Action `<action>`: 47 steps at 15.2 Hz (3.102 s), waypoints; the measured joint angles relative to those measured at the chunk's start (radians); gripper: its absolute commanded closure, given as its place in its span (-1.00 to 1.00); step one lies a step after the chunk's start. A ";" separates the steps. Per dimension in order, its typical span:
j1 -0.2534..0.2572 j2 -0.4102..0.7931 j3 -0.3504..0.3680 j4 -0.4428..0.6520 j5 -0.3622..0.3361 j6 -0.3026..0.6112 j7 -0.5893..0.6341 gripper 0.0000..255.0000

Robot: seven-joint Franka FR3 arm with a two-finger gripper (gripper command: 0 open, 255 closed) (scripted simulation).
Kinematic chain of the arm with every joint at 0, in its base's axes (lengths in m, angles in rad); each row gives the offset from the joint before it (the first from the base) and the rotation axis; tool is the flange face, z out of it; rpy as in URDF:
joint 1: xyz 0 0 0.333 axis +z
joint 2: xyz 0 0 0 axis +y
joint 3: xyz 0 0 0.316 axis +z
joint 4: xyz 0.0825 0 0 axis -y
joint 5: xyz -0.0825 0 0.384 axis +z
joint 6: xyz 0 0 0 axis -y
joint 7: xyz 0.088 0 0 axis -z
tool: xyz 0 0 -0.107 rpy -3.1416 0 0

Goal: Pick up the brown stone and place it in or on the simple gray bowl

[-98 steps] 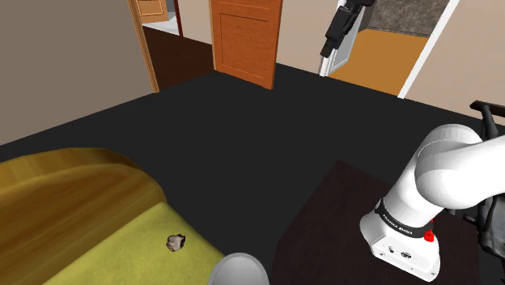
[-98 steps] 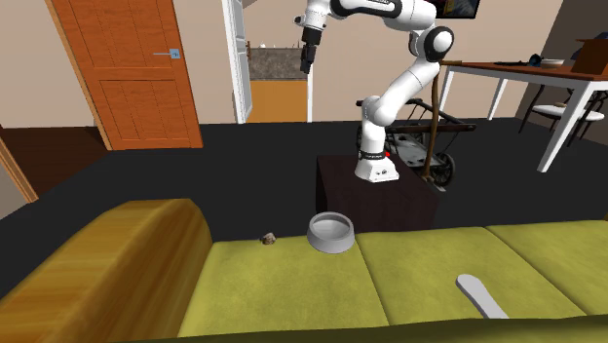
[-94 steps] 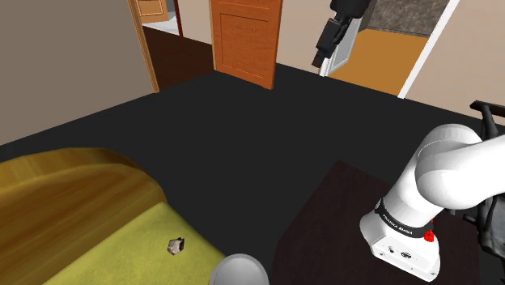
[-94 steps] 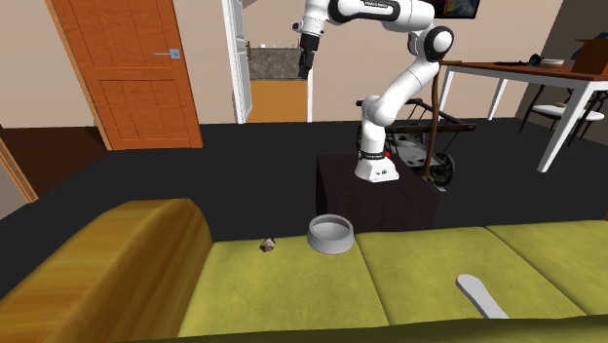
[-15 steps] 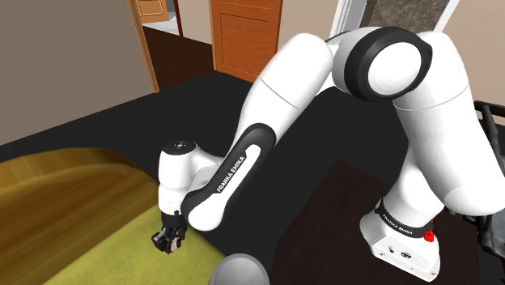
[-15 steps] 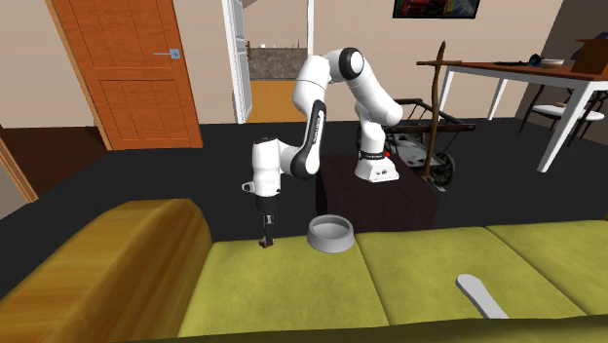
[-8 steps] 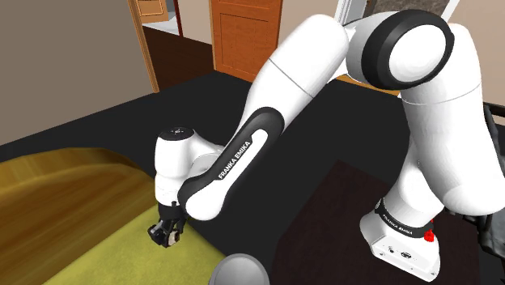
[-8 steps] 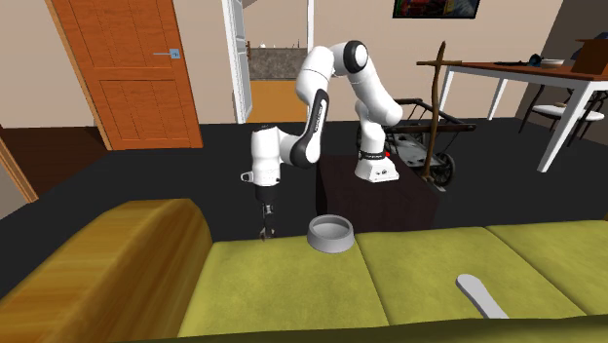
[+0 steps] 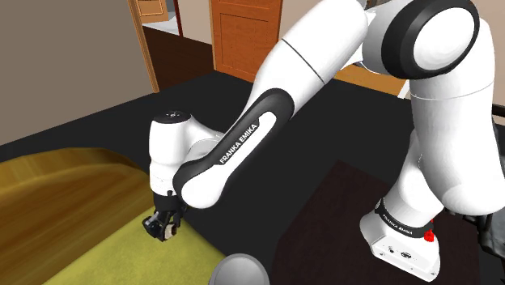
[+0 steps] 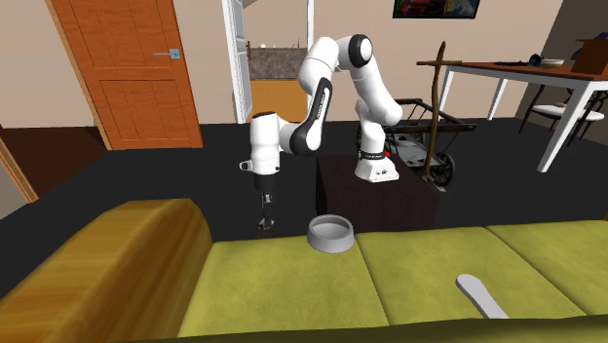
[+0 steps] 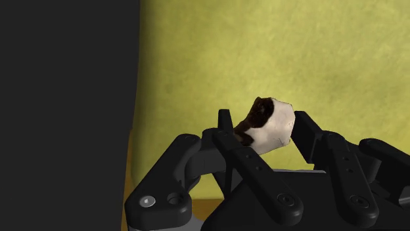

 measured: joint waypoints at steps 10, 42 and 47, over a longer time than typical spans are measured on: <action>0.002 -0.191 0.062 -0.247 0.060 0.071 0.038 1.00; 0.143 -0.233 0.083 -0.612 0.080 0.420 0.175 -1.00; 0.120 -0.256 0.108 -0.621 0.095 0.405 0.165 -1.00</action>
